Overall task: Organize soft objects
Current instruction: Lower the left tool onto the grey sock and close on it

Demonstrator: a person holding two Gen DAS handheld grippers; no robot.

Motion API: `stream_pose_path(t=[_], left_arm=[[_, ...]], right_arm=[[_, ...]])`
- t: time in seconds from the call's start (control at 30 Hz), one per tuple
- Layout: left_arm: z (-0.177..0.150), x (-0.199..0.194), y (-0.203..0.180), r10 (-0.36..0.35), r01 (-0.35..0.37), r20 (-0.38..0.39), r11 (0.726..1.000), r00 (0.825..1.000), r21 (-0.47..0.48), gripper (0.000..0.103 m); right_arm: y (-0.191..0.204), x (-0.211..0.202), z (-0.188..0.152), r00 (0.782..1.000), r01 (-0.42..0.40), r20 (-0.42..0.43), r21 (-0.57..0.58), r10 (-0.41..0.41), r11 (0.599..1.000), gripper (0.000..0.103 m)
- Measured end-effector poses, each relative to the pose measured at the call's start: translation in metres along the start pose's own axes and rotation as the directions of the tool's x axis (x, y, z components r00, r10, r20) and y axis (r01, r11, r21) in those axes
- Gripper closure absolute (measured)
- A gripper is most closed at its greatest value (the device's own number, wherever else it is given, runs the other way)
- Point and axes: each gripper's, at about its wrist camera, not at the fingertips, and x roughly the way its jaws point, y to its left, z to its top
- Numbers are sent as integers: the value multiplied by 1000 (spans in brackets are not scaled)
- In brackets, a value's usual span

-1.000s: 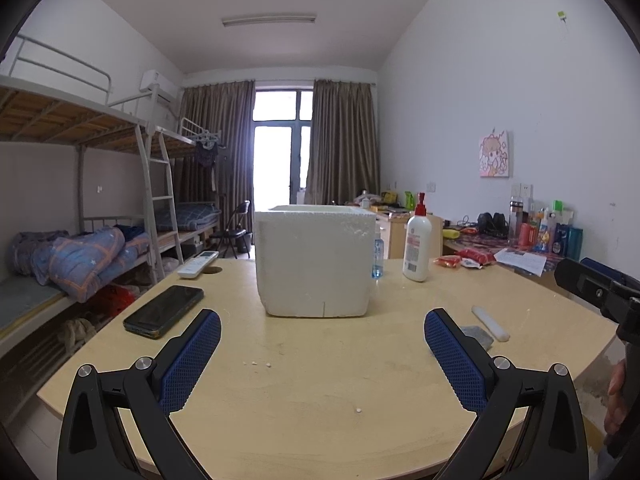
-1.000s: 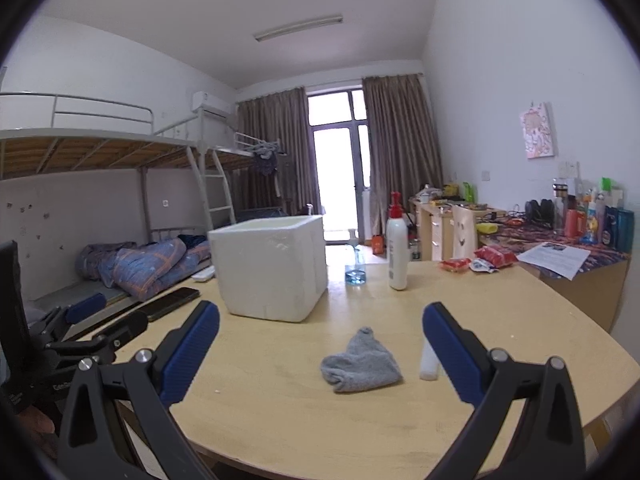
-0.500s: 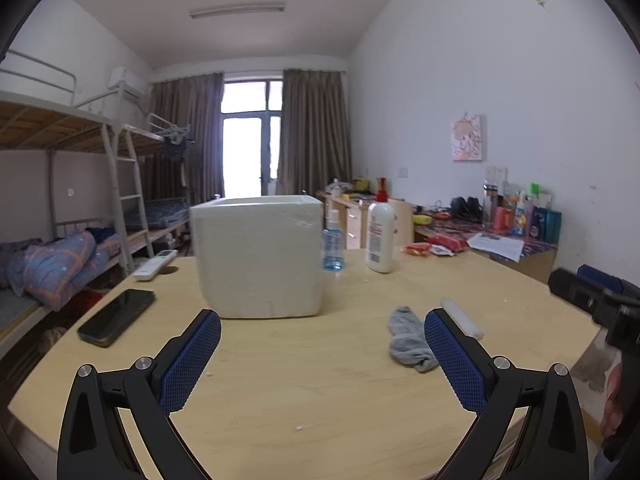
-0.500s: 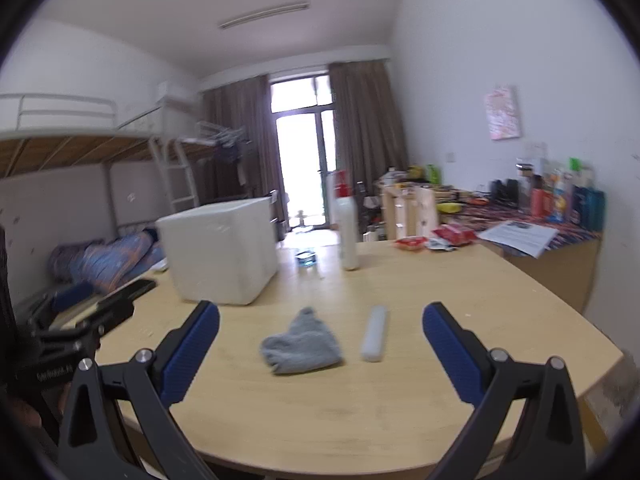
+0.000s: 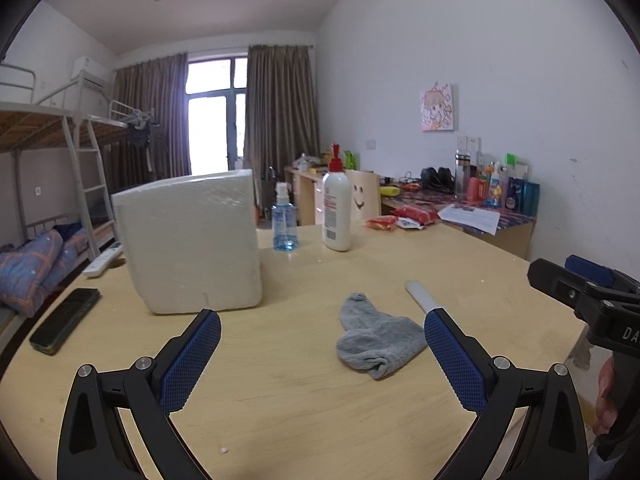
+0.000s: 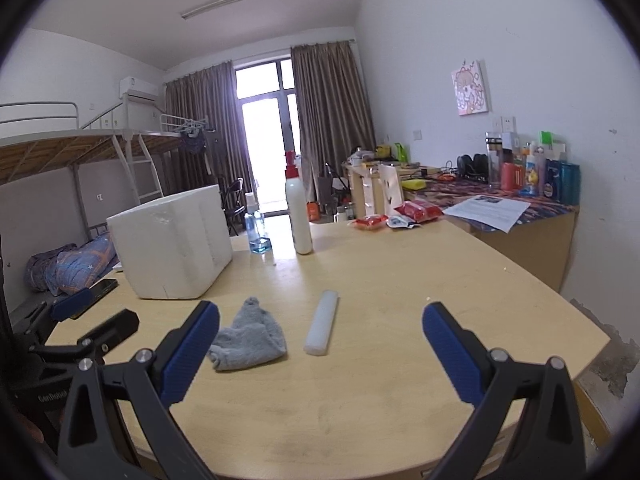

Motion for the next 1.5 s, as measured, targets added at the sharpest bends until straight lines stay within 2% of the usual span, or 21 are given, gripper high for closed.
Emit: stream_pose_path(t=[0.33,0.73,0.87,1.0,1.2,1.3,1.37,1.5], left_arm=[[1,32,-14,-14,14,-87,1000,996,6,1],[-1,69,-21,-16,17,-182,1000,983,6,1],[1,78,-26,-65,68,-225,998,972,3,1],[1,87,-32,-62,70,-255,997,965,23,1],[0,102,-30,-54,60,-322,998,945,8,1],[-1,110,-32,-58,62,-364,998,930,0,8],[-3,114,-33,-53,58,-393,998,918,2,16],[-6,118,-38,-57,70,-420,997,906,16,26]], right_arm=[[-13,31,1,996,-11,-83,9,11,1000,0],[-7,63,3,989,-27,-145,-75,16,997,0],[-13,68,5,987,-45,-157,-40,38,998,0],[-12,73,6,985,-39,-173,-58,28,998,0],[-11,84,4,977,-51,-210,-73,35,996,0],[-14,91,4,971,-42,-240,-77,22,996,0],[-15,94,4,968,-36,-251,-80,15,996,0],[-17,98,3,962,-44,-274,-82,20,996,0]])
